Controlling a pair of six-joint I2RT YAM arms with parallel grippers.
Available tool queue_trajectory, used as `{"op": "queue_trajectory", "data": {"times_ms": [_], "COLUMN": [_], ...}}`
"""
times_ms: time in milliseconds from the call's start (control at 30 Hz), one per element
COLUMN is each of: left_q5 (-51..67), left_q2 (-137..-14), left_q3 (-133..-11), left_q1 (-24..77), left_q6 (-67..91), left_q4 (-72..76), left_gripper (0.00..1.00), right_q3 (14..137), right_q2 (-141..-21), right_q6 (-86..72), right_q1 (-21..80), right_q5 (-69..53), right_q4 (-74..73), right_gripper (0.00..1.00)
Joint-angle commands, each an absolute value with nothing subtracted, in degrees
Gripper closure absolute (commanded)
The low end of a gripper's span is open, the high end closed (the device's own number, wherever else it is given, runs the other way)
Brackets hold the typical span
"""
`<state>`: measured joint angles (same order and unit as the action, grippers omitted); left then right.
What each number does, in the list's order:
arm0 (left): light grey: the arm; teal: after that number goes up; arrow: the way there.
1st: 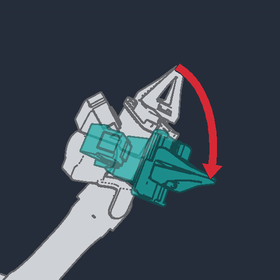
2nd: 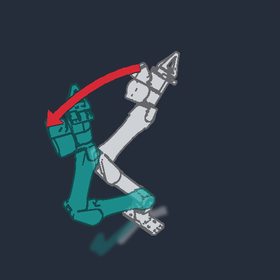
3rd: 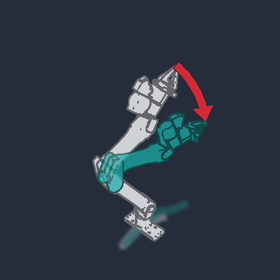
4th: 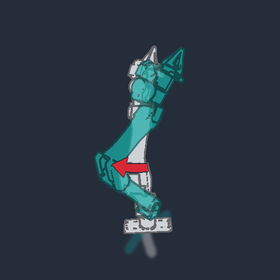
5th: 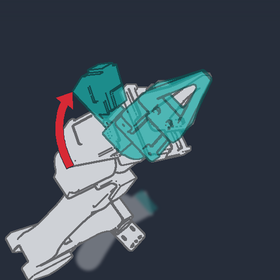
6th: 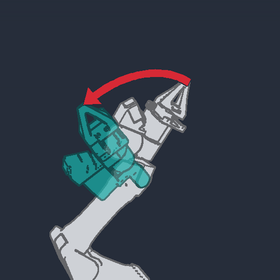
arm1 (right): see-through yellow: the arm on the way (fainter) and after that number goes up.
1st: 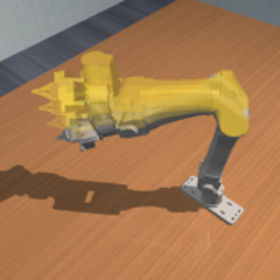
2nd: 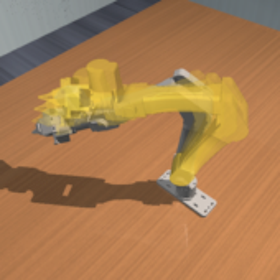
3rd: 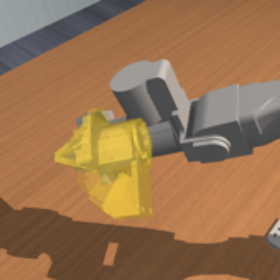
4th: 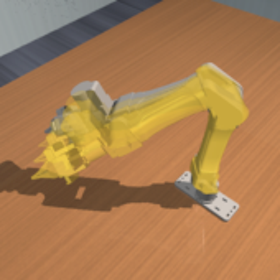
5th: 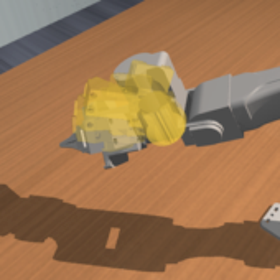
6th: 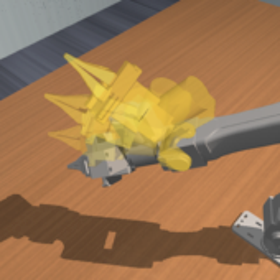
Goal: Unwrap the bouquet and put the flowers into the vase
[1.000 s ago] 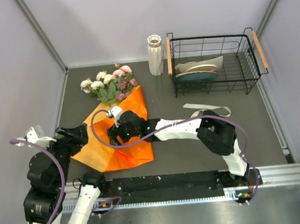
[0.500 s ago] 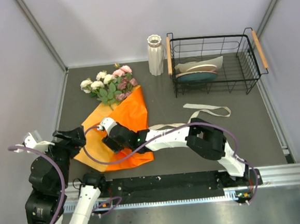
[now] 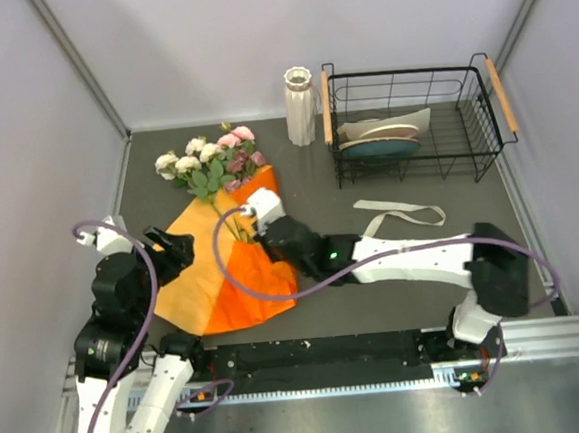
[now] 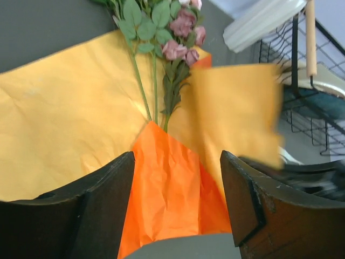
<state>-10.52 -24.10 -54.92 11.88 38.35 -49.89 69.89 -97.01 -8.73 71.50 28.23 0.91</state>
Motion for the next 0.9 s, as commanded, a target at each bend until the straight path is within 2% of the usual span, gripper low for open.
{"op": "queue_trajectory", "data": {"times_ms": [0, 167, 367, 500, 767, 867], "left_q5": [-4.9, 3.3, 9.6, 8.0, 10.2, 13.3], "left_q2": [-25.7, -30.8, -40.6, -45.5, -52.5, -54.8], "left_q3": [-51.9, -46.9, -44.2, -43.1, -40.6, -38.8], "left_q1": [11.6, 11.6, 11.6, 11.5, 8.4, 6.0], "left_q6": [38.5, 38.9, 38.6, 39.5, 42.2, 43.1], "left_q4": [-43.2, -39.0, -36.2, -35.7, -29.4, -26.2], "left_gripper": [0.32, 0.34, 0.24, 0.23, 0.32, 0.32], "right_q3": [62.9, 53.8, 45.4, 41.8, 34.6, 33.0], "right_q2": [-86.9, -77.9, -73.3, -72.2, -67.7, -63.3], "right_q6": [-15.3, -18.0, -22.1, -25.1, -25.5, -24.9], "right_q1": [65.9, 58.6, 53.6, 51.8, 46.2, 45.8], "right_q5": [28.7, 29.1, 25.7, 25.8, 23.3, 22.2], "right_q4": [-1.3, -2.6, -3.0, -3.5, -7.0, -9.4], "right_gripper": [0.98, 0.97, 0.93, 0.74, 0.54, 0.35]}}
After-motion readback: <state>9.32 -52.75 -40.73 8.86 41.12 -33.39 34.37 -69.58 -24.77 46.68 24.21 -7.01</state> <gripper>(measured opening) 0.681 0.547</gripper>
